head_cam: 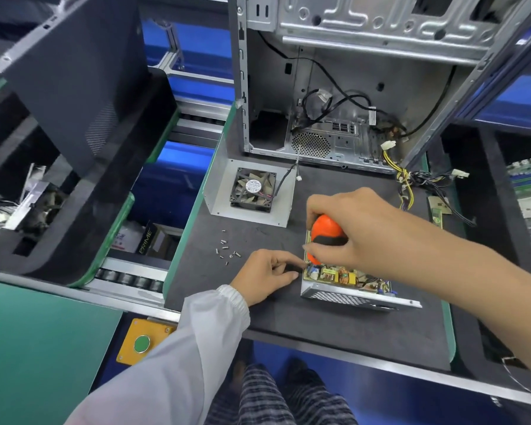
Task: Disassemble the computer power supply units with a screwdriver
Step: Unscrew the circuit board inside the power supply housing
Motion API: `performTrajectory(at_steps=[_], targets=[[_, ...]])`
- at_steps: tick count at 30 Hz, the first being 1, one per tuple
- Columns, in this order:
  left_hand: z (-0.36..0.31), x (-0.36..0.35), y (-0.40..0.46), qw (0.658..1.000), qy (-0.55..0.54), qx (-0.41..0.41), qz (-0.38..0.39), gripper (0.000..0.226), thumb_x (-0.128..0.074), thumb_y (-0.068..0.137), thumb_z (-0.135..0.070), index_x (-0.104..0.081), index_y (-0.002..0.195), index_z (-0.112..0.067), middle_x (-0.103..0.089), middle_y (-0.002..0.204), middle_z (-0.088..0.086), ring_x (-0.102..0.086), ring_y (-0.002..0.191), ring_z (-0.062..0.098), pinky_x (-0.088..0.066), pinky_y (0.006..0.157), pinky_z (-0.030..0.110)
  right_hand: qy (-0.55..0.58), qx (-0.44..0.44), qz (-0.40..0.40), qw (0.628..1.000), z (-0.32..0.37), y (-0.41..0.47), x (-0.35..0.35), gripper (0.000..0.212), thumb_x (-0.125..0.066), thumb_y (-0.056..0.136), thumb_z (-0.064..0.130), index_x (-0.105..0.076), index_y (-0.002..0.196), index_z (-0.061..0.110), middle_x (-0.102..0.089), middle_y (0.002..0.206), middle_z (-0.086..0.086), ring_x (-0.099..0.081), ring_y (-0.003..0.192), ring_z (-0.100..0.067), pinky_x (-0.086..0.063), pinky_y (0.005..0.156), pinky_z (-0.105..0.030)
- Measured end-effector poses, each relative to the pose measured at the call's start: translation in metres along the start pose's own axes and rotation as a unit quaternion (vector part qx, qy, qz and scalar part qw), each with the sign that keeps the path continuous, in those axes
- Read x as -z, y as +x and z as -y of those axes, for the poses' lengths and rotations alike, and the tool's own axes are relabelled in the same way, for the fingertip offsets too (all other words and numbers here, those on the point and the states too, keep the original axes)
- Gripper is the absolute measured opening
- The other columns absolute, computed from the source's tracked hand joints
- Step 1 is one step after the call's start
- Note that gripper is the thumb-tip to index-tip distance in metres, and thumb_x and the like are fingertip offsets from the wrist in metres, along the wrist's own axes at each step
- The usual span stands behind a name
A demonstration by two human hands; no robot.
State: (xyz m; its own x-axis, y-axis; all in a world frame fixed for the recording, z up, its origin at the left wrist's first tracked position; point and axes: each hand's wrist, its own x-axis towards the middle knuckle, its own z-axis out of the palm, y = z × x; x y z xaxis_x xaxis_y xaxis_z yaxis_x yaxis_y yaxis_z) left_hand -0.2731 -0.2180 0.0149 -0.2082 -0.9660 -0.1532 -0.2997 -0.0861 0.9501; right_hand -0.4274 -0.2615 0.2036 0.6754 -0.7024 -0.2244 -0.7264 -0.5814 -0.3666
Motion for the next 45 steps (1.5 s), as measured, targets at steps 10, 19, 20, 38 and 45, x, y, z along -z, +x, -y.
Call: performTrajectory(at_steps=[10, 19, 20, 38, 45], targets=[[-0.002, -0.006, 0.002, 1.000, 0.008, 0.016, -0.014, 0.015, -0.074, 0.083, -0.007, -0.070, 0.071, -0.015, -0.044, 0.055, 0.011, -0.039, 0.062, 0.010, -0.037, 0.060, 0.033, -0.185, -0.044, 0.003, 0.982, 0.010, -0.014, 0.006, 0.070, -0.024, 0.061, 0.088, -0.048, 0.077, 0.024, -0.030, 0.059, 0.006, -0.024, 0.048, -0.011, -0.017, 0.044, -0.026], [0.002, -0.009, 0.005, 0.998, 0.049, -0.014, -0.035, 0.006, -0.079, 0.080, -0.011, -0.077, 0.085, -0.010, -0.021, 0.045, -0.009, -0.021, 0.052, 0.008, -0.023, 0.055, 0.020, -0.112, -0.032, 0.025, 0.993, 0.003, -0.016, 0.011, 0.026, -0.053, 0.087, 0.052, -0.051, 0.087, 0.026, -0.041, 0.067, 0.009, -0.050, 0.077, -0.026, -0.040, 0.060, -0.034], [0.001, -0.009, 0.006, 0.998, 0.055, -0.012, -0.038, 0.005, -0.080, 0.079, -0.012, -0.076, 0.083, -0.012, -0.022, 0.045, -0.009, -0.022, 0.053, 0.008, -0.023, 0.056, 0.024, -0.115, -0.036, 0.033, 0.992, 0.003, -0.015, 0.013, 0.025, -0.055, 0.087, 0.050, -0.053, 0.091, 0.025, -0.043, 0.070, 0.007, -0.054, 0.081, -0.027, -0.044, 0.063, -0.035], [0.001, -0.010, 0.009, 0.995, 0.096, -0.003, -0.017, 0.016, -0.081, 0.078, -0.016, -0.069, 0.070, -0.023, -0.029, 0.043, -0.009, -0.026, 0.049, 0.008, -0.027, 0.057, 0.023, -0.168, -0.088, 0.106, 0.976, 0.019, -0.008, 0.017, 0.038, -0.053, 0.091, 0.035, -0.034, 0.064, 0.016, -0.035, 0.066, 0.000, -0.033, 0.052, -0.014, -0.023, 0.045, -0.025], [-0.030, 0.022, 0.020, 0.997, 0.012, -0.028, 0.074, 0.018, -0.075, 0.084, -0.011, -0.072, 0.091, -0.027, -0.021, 0.049, -0.013, -0.018, 0.050, 0.007, -0.021, 0.051, 0.018, -0.193, -0.047, 0.138, 0.970, 0.010, -0.012, 0.023, 0.027, -0.050, 0.094, 0.041, -0.052, 0.091, 0.014, -0.035, 0.070, 0.002, -0.043, 0.066, -0.022, -0.025, 0.046, -0.026]])
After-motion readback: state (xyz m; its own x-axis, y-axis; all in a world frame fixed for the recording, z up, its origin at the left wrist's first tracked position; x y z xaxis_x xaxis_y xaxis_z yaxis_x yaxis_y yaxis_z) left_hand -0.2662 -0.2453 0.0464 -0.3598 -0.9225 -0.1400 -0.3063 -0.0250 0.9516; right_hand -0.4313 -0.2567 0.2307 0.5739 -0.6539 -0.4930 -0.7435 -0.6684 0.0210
